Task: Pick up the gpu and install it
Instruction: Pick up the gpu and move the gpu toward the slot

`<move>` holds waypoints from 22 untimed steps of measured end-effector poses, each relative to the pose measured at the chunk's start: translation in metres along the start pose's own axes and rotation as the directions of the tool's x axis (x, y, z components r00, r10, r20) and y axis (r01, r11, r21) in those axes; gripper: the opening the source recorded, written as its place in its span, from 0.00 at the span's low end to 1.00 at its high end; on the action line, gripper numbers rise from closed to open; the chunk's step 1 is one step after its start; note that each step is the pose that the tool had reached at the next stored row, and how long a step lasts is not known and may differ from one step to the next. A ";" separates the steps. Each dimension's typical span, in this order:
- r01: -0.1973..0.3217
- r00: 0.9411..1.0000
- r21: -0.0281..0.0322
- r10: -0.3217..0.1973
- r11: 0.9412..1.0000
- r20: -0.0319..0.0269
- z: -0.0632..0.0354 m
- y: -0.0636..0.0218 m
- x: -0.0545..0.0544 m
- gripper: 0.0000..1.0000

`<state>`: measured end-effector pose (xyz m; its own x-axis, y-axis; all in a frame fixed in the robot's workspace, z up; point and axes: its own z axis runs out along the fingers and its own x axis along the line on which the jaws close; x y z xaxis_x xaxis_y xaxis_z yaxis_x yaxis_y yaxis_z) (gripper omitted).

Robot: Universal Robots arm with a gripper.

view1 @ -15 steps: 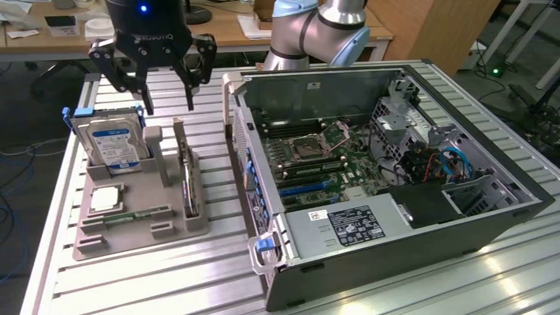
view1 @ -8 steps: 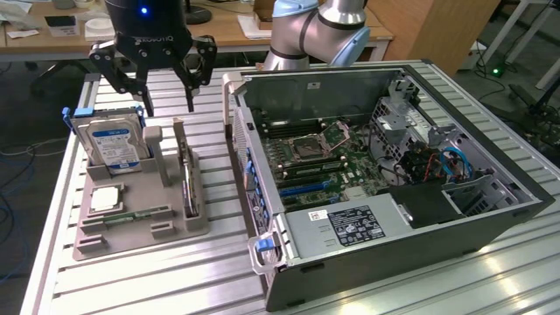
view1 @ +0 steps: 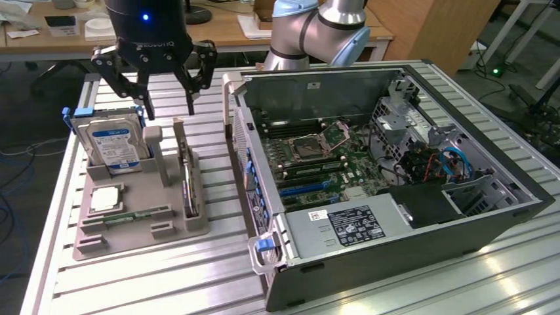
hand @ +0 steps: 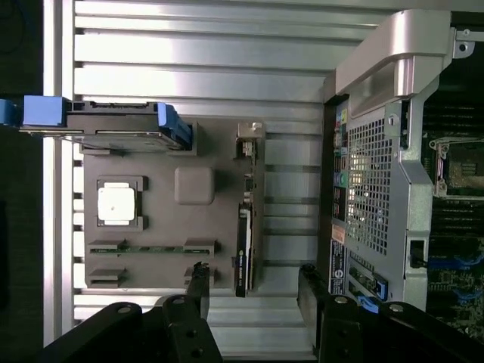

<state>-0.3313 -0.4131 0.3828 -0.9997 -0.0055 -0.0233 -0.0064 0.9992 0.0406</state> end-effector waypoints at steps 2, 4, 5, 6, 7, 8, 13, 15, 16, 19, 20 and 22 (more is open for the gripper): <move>0.000 1.000 0.000 0.000 1.000 0.000 0.0017 0.0000 0.000 0.59; 0.000 1.000 0.000 0.000 1.000 0.000 0.0034 -0.0001 0.000 0.59; 0.000 1.000 0.000 0.000 1.000 0.000 0.0042 -0.0002 0.000 0.59; 0.000 1.000 0.000 0.000 1.000 0.000 0.0050 -0.0002 0.000 0.59; 0.000 1.000 0.000 0.000 1.000 0.000 0.0059 -0.0002 0.000 0.59; 0.000 1.000 0.000 0.000 1.000 0.000 0.0068 -0.0003 0.000 0.59; 0.000 1.000 0.000 0.000 1.000 0.000 0.0116 -0.0005 0.000 0.59; 0.000 1.000 0.000 0.000 1.000 0.000 0.0133 -0.0005 0.000 0.59; 0.000 1.000 0.000 0.000 1.000 0.000 0.0139 -0.0005 0.000 0.59; -0.008 1.000 0.000 0.008 1.000 0.000 0.0157 -0.0006 0.000 0.59; -0.012 1.000 0.000 0.012 1.000 0.000 0.0163 -0.0007 0.000 0.59; -0.015 1.000 0.000 0.015 1.000 0.001 0.0170 -0.0007 0.000 0.59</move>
<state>-0.3313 -0.4131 0.3658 -0.9997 0.0100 -0.0232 0.0091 0.9991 0.0405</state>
